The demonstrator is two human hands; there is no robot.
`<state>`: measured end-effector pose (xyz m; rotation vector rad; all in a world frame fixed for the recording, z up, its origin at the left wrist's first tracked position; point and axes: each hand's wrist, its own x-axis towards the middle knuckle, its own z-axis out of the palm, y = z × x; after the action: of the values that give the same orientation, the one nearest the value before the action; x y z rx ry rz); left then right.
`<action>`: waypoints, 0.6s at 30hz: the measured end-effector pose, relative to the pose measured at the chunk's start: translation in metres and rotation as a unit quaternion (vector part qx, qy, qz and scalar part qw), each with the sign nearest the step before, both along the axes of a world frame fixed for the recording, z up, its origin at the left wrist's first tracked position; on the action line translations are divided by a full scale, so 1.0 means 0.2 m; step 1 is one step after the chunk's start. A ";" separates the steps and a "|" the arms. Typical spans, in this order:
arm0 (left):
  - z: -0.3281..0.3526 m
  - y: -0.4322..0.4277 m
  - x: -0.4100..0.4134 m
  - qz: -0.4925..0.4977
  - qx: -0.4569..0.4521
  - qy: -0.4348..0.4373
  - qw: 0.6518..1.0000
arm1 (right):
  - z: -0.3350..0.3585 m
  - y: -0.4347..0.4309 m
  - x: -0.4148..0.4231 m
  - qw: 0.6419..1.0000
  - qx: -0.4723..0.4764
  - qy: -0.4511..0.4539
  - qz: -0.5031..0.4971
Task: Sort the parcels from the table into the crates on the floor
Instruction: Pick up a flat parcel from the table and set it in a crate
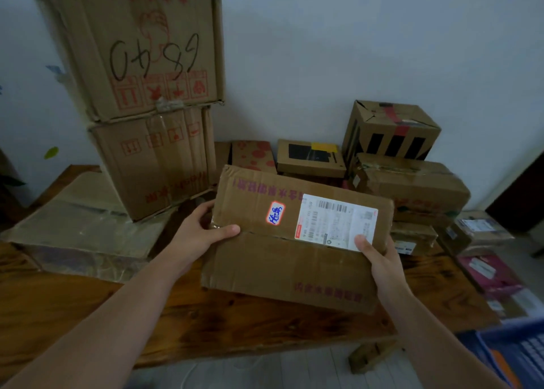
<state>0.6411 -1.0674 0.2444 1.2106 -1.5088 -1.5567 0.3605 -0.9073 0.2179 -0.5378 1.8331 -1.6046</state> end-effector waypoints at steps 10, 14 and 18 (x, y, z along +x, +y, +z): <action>0.10 0.08 0.02 -0.038 -0.059 -0.023 0.997 | 0.12 0.21 0.07 0.999 -0.029 0.016 -0.037; 0.18 0.17 0.00 -0.043 -0.086 -0.023 0.995 | 0.18 0.35 0.06 0.998 -0.036 0.053 -0.027; 0.26 0.35 -0.10 -0.077 -0.113 -0.014 0.990 | 0.21 0.60 0.00 0.997 -0.054 0.055 -0.017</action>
<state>0.6218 -0.9975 0.2973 1.0117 -1.7802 -1.4231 0.3602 -0.7871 0.2592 -0.6578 1.8521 -1.7343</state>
